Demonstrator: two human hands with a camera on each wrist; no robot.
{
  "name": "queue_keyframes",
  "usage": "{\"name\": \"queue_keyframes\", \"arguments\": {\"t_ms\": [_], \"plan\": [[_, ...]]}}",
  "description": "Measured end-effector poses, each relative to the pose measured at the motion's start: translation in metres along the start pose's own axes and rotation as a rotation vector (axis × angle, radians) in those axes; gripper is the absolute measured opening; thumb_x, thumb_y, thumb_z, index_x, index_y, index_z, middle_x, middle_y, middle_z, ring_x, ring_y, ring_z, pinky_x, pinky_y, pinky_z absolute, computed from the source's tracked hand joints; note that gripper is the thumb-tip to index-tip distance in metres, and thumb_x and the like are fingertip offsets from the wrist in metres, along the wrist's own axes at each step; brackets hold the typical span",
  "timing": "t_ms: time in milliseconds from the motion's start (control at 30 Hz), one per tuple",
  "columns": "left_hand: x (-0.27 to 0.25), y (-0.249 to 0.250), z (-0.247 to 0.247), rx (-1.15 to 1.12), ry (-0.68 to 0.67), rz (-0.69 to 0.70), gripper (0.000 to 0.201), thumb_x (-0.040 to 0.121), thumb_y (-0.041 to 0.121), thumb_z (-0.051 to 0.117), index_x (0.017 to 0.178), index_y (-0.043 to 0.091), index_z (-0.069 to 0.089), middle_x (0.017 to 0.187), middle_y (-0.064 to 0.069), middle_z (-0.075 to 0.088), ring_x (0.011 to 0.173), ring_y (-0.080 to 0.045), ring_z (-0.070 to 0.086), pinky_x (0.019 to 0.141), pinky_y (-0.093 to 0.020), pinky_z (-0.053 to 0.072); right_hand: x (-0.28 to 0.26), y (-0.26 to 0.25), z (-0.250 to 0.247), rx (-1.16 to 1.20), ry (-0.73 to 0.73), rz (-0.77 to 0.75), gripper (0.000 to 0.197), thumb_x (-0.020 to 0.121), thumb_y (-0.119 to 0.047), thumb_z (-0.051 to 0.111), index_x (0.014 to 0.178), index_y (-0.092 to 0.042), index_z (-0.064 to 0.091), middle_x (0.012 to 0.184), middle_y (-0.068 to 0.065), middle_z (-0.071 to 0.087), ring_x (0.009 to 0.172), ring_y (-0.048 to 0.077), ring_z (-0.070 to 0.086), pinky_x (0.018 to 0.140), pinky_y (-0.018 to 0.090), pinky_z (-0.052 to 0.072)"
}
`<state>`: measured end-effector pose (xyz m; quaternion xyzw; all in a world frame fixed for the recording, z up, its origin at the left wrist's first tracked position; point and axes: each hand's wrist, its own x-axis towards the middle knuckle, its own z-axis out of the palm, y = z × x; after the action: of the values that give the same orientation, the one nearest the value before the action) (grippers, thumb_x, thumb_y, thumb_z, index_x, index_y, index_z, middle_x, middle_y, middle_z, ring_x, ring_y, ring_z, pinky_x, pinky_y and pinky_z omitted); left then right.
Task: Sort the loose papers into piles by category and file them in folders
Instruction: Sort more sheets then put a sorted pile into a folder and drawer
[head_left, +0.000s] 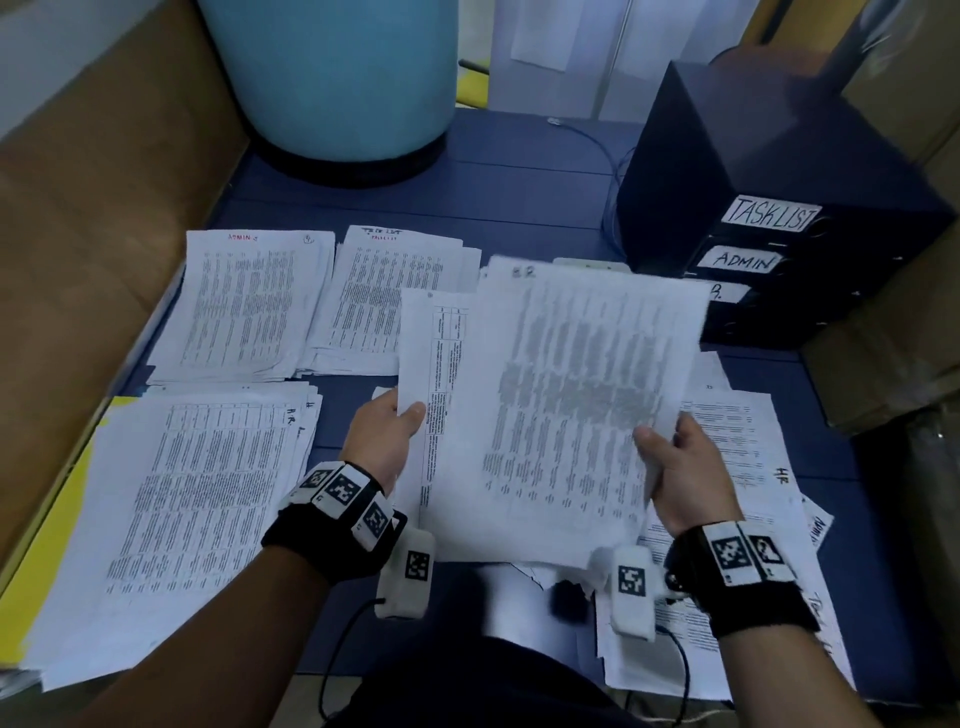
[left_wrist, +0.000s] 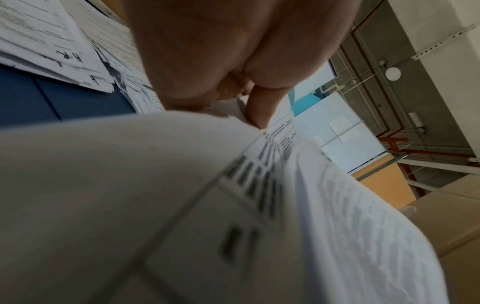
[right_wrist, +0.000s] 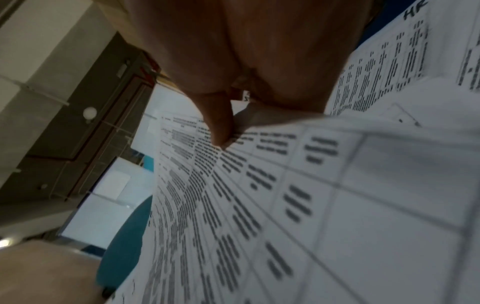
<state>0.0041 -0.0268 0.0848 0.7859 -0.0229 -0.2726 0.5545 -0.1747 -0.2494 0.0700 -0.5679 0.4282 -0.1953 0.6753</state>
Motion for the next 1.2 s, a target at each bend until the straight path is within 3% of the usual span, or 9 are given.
{"name": "queue_keyframes", "arguments": {"t_ms": [100,133,267,467,700,900,1000,1100,1200], "plan": [[0.001,-0.004,-0.009,-0.037,-0.009,-0.016,0.026,0.101,0.023,0.044,0.109,0.015,0.066,0.084,-0.005,0.069,0.064,-0.026,0.057,0.066,-0.043,0.054,-0.003,0.009,0.020,-0.028,-0.113,0.052,0.024,0.095,-0.001,0.054,0.108,-0.019,0.064,0.106,0.008,0.073,0.104,0.031,0.067,0.093,0.048,0.052],[0.000,-0.006,-0.013,-0.075,-0.015,-0.027,0.027,0.100,0.031,0.045,0.104,0.017,0.068,0.082,-0.003,0.069,0.067,-0.023,0.060,0.066,-0.041,0.053,-0.005,0.012,0.027,-0.037,-0.143,0.061,0.026,0.095,0.000,0.053,0.110,-0.019,0.064,0.107,0.007,0.073,0.104,0.028,0.068,0.092,0.047,0.052],[-0.003,-0.021,-0.033,-0.003,-0.031,-0.008,0.036,0.089,0.045,0.057,0.112,0.019,0.063,0.116,-0.008,0.067,0.111,-0.029,0.061,0.101,-0.052,0.044,-0.012,0.019,0.058,-0.155,-0.206,0.033,0.026,0.095,-0.004,0.056,0.111,-0.024,0.060,0.106,0.004,0.072,0.099,0.024,0.068,0.087,0.041,0.052],[0.004,-0.049,-0.089,0.319,0.037,0.034,0.036,0.089,0.002,0.053,0.124,0.008,0.055,0.111,-0.004,0.061,0.100,-0.021,0.057,0.086,-0.029,0.042,-0.025,0.031,0.124,-0.271,-0.313,0.048,0.045,0.091,-0.008,0.065,0.123,-0.026,0.039,0.104,0.008,0.062,0.088,0.024,0.062,0.073,0.035,0.050],[0.018,-0.105,-0.213,0.570,0.237,-0.135,0.038,0.090,0.000,0.050,0.127,0.002,0.050,0.118,-0.018,0.057,0.098,-0.028,0.052,0.083,-0.035,0.041,-0.022,0.059,0.166,-0.293,-0.315,0.116,0.024,0.092,-0.018,0.066,0.111,-0.015,0.052,0.092,0.013,0.059,0.062,0.019,0.057,0.064,0.034,0.051],[0.029,-0.142,-0.277,0.670,0.374,-0.260,0.019,0.080,-0.004,0.054,0.098,-0.001,0.050,0.087,-0.019,0.054,0.089,-0.041,0.058,0.068,-0.036,0.039,-0.022,0.074,0.177,-0.315,-0.281,0.123,0.011,0.093,-0.018,0.064,0.095,-0.009,0.058,0.086,0.014,0.061,0.060,0.021,0.056,0.062,0.034,0.049],[0.039,-0.145,-0.279,0.593,0.419,-0.211,0.043,0.076,0.001,0.062,0.118,0.001,0.051,0.109,-0.021,0.058,0.105,-0.039,0.056,0.079,-0.038,0.041,-0.023,0.075,0.173,-0.345,-0.264,0.121,0.009,0.092,-0.017,0.065,0.090,-0.010,0.058,0.084,0.014,0.062,0.063,0.024,0.056,0.066,0.037,0.050],[0.045,-0.128,-0.259,0.627,0.442,-0.207,0.071,0.078,0.010,0.064,0.143,0.016,0.035,0.145,-0.010,0.038,0.132,-0.033,0.036,0.102,-0.053,0.032,-0.025,0.071,0.165,-0.353,-0.237,0.116,0.008,0.092,-0.016,0.065,0.088,-0.011,0.059,0.082,0.013,0.063,0.063,0.024,0.058,0.067,0.037,0.051],[0.047,-0.103,-0.215,0.591,0.394,-0.022,0.061,0.082,0.009,0.061,0.138,0.021,0.042,0.145,-0.005,0.035,0.131,-0.029,0.034,0.103,-0.049,0.029,-0.026,0.064,0.154,-0.345,-0.220,0.125,0.008,0.092,-0.012,0.063,0.088,-0.010,0.057,0.081,0.012,0.062,0.061,0.023,0.057,0.066,0.036,0.050]]}}
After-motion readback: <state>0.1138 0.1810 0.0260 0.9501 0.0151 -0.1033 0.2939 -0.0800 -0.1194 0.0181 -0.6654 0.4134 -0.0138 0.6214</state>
